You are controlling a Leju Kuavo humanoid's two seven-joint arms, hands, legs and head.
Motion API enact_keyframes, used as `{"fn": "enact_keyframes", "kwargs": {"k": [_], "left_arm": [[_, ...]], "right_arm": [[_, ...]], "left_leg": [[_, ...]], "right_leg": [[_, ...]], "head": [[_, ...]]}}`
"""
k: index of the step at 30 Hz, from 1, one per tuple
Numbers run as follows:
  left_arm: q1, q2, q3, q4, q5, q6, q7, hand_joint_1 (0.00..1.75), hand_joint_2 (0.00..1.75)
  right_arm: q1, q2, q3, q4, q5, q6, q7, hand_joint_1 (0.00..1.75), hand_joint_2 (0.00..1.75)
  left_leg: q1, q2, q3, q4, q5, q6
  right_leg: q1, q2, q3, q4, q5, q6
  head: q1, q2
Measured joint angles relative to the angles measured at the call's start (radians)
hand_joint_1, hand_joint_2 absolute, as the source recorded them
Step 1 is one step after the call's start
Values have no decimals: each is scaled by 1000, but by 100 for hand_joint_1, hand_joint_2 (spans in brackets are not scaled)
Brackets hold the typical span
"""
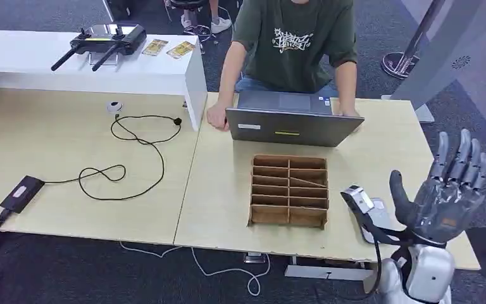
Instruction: Pass the card to the sensor for recognition and then transmit it.
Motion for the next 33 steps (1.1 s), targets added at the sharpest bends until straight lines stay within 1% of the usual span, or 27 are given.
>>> {"fn": "enact_keyframes", "kwargs": {"k": [3, 6, 9, 11, 13, 16, 19, 22, 25, 28, 29, 33], "left_arm": [[0, 0, 0, 0, 0, 5, -3, 0, 0], [1, 0, 0, 0, 0, 9, -3, 0, 0], [2, 0, 0, 0, 0, 13, -5, 0, 0], [2, -1, 0, 0, 0, 18, -5, 0, 0], [2, -1, 0, 0, 0, 21, -6, 0, 0], [3, 0, 0, 0, 0, 26, -6, 0, 0], [4, 0, 0, 0, 2, 27, -8, 0, 0], [5, 0, 0, 0, 4, 28, -8, 0, 0], [7, 0, 0, 0, 5, 28, -9, 0, 0], [8, 0, 0, 0, 4, 29, -15, 0, 0], [9, 0, 0, 0, 4, 29, -15, 0, 0], [11, 1, 0, 0, 4, 29, -16, 0, 0]], "right_arm": [[39, 39, -54, -44, 0, 0, -71, 0, 175], [75, 82, -100, -91, 0, 0, -123, 0, 175], [111, 130, -129, -141, 0, 0, -151, 0, 175], [134, 156, -132, -174, 0, 0, -142, 0, 175], [148, 164, -132, -198, 0, 0, -127, 0, 175], [176, 167, -121, -223, 0, 0, -83, 0, 175], [201, 174, -109, -237, 0, 0, -78, 0, 175], [217, 180, -106, -248, 0, 0, -90, 0, 175], [230, 186, -108, -262, 0, 0, -122, 0, 175], [245, 195, -120, -277, 0, 0, -175, 0, 175], [248, 198, -130, -283, 0, 0, -196, 0, 175], [271, 205, -170, -301, 0, 0, -238, 0, 175]], "left_leg": [[0, 0, 0, 0, 0, 0], [0, 0, 0, 0, 0, 0], [0, 0, 0, 0, 0, 0], [0, 0, 0, 0, 0, 0], [0, 0, 0, 0, 0, 0], [0, 0, 0, 0, -1, 0], [0, 0, 0, 0, -1, 0], [0, 0, 0, 0, -1, 0], [0, 0, 0, 0, -1, -1], [0, 0, 0, 0, -1, -1], [0, 0, 0, 0, -1, -1], [0, 0, 0, 0, -2, 0]], "right_leg": [[0, 0, 0, 0, 0, 0], [0, 0, 0, 0, -1, 0], [0, 0, 0, 0, -2, -1], [0, 0, 0, 0, -2, -1], [0, 0, 0, 0, -2, 0], [0, 0, 0, 0, -2, 0], [0, 0, 0, 0, -2, 0], [0, 0, 0, 0, -2, 0], [0, 0, 0, 0, -2, 0], [0, 0, 0, 0, -3, -1], [0, 0, 0, 0, -3, -1], [0, 0, 0, 0, -3, 0]], "head": [[0, 0], [0, 0], [0, 0], [0, 0], [0, 0], [0, 0], [0, 0], [0, 0], [0, 0], [0, 0], [0, 0], [0, 0]]}}
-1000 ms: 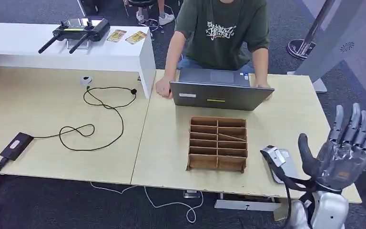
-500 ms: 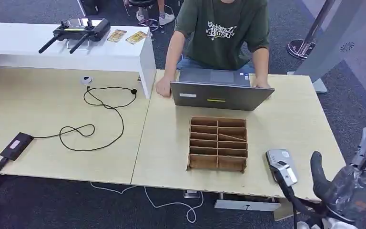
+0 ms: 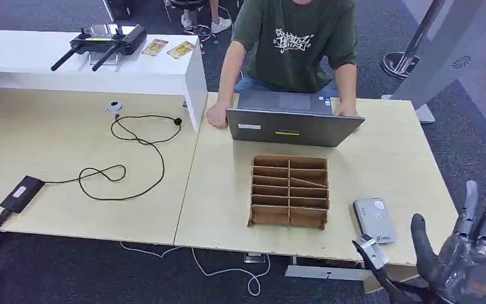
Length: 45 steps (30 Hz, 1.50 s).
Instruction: Pass the card to the sensor for recognition and then transmit it.
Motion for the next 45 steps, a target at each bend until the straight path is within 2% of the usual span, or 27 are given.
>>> {"fn": "enact_keyframes", "kwargs": {"k": [6, 11, 13, 21, 26, 30, 37, 39, 42, 45], "left_arm": [[5, 5, 3, 0, 5, 16, -2, 0, 0], [11, 8, 6, 0, 7, 27, -2, 0, 0], [13, 8, 7, 0, 7, 27, -2, 0, 0], [15, 8, 15, 0, 30, -3, -2, 0, 0], [16, 8, 26, 0, 35, -5, -2, 0, 0], [15, 7, 33, 0, 31, -8, -3, 0, 0], [14, 6, 34, 0, 26, -19, -3, 0, 0], [13, 6, 34, 0, 24, -26, -3, 0, 0], [11, 6, 34, 0, 22, -35, -3, 0, 0], [4, 6, 34, 0, 23, -47, -3, 0, 0]], "right_arm": [[59, 16, -42, -11, 0, 0, -10, 0, 175], [103, 29, -46, -11, 0, 0, 56, 0, 175], [114, 33, -48, -7, 0, 0, 58, 0, 175], [125, 40, -100, 21, 0, 0, -37, 0, 175], [128, 43, -130, 36, 0, 1, -69, 0, 175], [128, 44, -128, 49, 0, 7, -37, 0, 175], [128, 44, -108, 64, 0, 92, -31, 0, 175], [128, 43, -105, 64, 0, 114, -14, 0, 175], [130, 37, -90, 64, 0, 160, 55, 0, 175], [131, -19, -28, 63, 0, 245, 249, 0, 175]], "left_leg": [[0, 0, 0, 0, -1, 0], [0, 0, 0, 0, -1, 0], [0, 0, 0, 0, -1, 0], [0, 0, 0, 0, -1, 0], [0, 0, 0, 0, -1, 0], [0, 0, 0, 0, -2, 0], [0, 0, 0, 0, -1, 0], [0, 0, 0, 0, -1, 0], [0, 0, 0, 0, -1, 0], [0, 1, -1, 0, -1, 0]], "right_leg": [[0, 0, 0, 0, -1, 0], [0, 0, 0, 0, -1, 0], [0, 0, 0, 0, -1, 0], [0, 0, 0, 0, -1, 0], [0, 0, 0, 0, -1, 0], [0, 0, 0, 0, -1, 0], [0, 0, 0, 0, -1, 0], [0, 0, 0, 0, -1, 0], [0, 0, 0, 0, -1, 0], [0, 0, 1, 0, -1, 0]], "head": [[0, 0], [0, 0], [0, 0], [0, 0], [0, 0], [0, 0], [0, 0], [0, 0], [0, 0], [0, 0]]}}
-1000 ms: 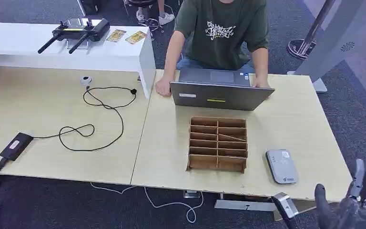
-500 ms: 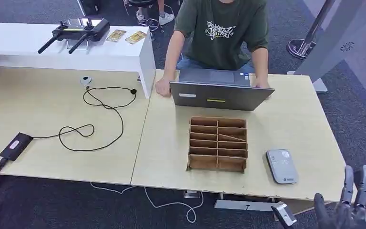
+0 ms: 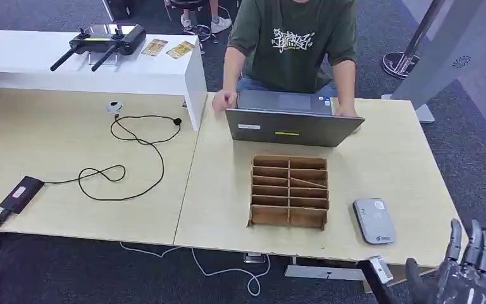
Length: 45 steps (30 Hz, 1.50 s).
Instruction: Pass the card to the sensor for recognition and then transmit it.
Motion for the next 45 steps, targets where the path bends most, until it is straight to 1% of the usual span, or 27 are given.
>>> {"fn": "enact_keyframes", "kwargs": {"k": [1, 2, 3, 4, 5, 6, 8, 10, 16, 21, 26, 30, 45], "left_arm": [[-2, 0, 0, 0, 1, -3, 0, 0, 0], [-4, 0, 0, 0, 1, -7, 0, 0, 0], [-6, -2, 0, 0, 1, -9, 0, 0, 0], [-9, -2, 0, 0, 2, -9, 0, 0, 0], [-11, -3, 1, 0, 2, -10, 0, 0, 0], [-13, -3, 1, 0, 1, -10, 0, 0, 0], [-14, -5, 1, 0, 0, -11, 0, 0, 0], [-13, -4, 1, 0, -1, -13, 0, 0, 0], [-14, -5, 1, 0, -4, -15, 0, 0, 0], [-15, -5, 1, 0, -6, -15, 2, 0, 0], [-15, -6, 1, 0, -7, -15, 2, 0, 0], [-15, -7, 1, 0, -8, -15, 2, 0, 0], [-15, -8, 2, 0, -8, -15, 2, 0, 0]], "right_arm": [[-5, -41, 37, -1, 0, 39, 118, 0, 175], [-19, -93, 89, -1, 0, 82, 258, 0, 175], [-40, -152, 160, 2, 0, 120, 417, 0, 175], [-58, -200, 239, 5, 0, 146, 549, 0, 175], [-75, -246, 320, 5, 0, 166, 639, 0, 175], [-86, -268, 385, 8, 0, 183, 672, 0, 175], [-88, -296, 478, 14, 0, 215, 628, 0, 175], [-88, -307, 523, 20, 0, 236, 593, 0, 175], [-86, -315, 570, 35, 0, 268, 538, 0, 175], [-86, -315, 582, 46, 0, 285, 509, 0, 175], [-85, -315, 585, 57, 0, 287, 477, 0, 175], [-85, -315, 587, 62, 0, 298, 477, 0, 175], [-85, -315, 591, 68, 0, 298, 477, 0, 175]], "left_leg": [[0, 0, -1, 0, 0, 0], [0, 0, -1, 0, 0, 0], [0, 1, -1, 0, 0, 0], [0, 2, 1, 0, 0, 0], [0, 3, 2, 0, 0, 0], [0, 2, 3, 0, 0, 0], [0, 0, 2, 0, 0, 0], [1, 0, 2, 0, 0, 0], [1, 0, 2, 0, -1, -1], [1, 0, 2, 0, -1, -1], [1, 0, 2, 0, -1, -1], [1, 0, 2, 0, -1, -1], [1, 0, 2, 0, -1, -1]], "right_leg": [[0, 0, 0, 0, 0, 0], [0, 0, 0, 0, 1, 0], [-1, 1, 0, 0, 1, 0], [-1, 1, -1, 0, 1, 0], [0, 2, 0, -1, 1, 0], [0, 2, 1, -1, 1, 0], [-1, -1, 1, 0, 1, 0], [0, -1, 1, 0, 0, 0], [1, 0, 0, 0, -1, -1], [1, 0, 0, 0, -1, -1], [1, 0, 0, 0, -1, -1], [1, 0, 0, 0, -1, -1], [1, 0, 0, 0, -1, -1]], "head": [[0, 0], [0, 0], [-1, 0], [1, 0], [0, 0], [1, 0], [-1, 0], [0, 0], [0, 0], [0, 0], [0, 0], [0, 0], [0, 0]]}}
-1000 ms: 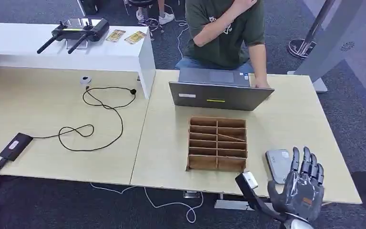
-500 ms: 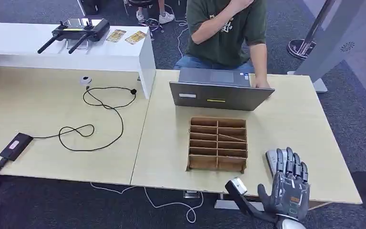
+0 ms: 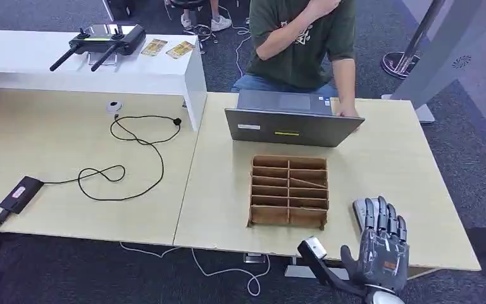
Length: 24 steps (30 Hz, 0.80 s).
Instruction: Pass the card to the sensor for recognition and then transmit it.
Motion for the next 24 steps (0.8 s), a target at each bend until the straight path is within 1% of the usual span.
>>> {"fn": "enact_keyframes", "kwargs": {"k": [18, 19, 20, 21, 22, 23, 24], "left_arm": [[0, 0, 0, 0, 0, 0, 0, 0, 0], [0, 0, 0, 0, -2, -1, -1, 0, 0], [0, 0, 0, 0, -10, -10, -9, 0, 0], [-2, -1, 0, 0, -16, -19, -13, 0, 0], [-6, -2, 0, 0, -19, -28, -13, 0, 0], [-11, -7, -1, 0, -21, -36, -13, 0, 0], [-18, -10, -1, 0, -20, -39, -13, 0, 0]], "right_arm": [[0, 0, 0, 0, 0, 0, 0, 0, 175], [0, 0, 0, 0, -3, -4, -15, 0, 175], [-3, 2, 1, 3, -8, -17, -64, 0, 175], [-14, 14, 2, 23, -6, -46, -153, 0, 175], [-37, 37, 2, 58, -3, -71, -217, 0, 175], [-61, 68, 2, 107, -2, -92, -260, 0, 175], [-76, 91, 3, 142, -1, -107, -272, 0, 175]], "left_leg": [[0, 0, 0, 0, 0, 0], [0, 0, 0, 0, 0, 0], [0, 0, -1, 0, 0, 0], [0, 1, 0, 0, 0, 0], [1, 2, 0, 0, 0, 0], [1, 3, 1, 0, 0, 0], [1, 2, 1, 0, 0, 0]], "right_leg": [[0, 0, 0, 0, 0, 0], [0, 0, 0, 0, 0, 0], [0, 0, 0, 0, 0, 0], [0, 1, 0, 0, 0, 0], [1, 2, 0, 0, 1, -1], [1, 3, 0, 0, 1, -1], [1, 1, 0, 0, 1, -1]], "head": [[0, 0], [0, 0], [0, 0], [0, 0], [0, 0], [-1, 0], [-1, 0]]}}
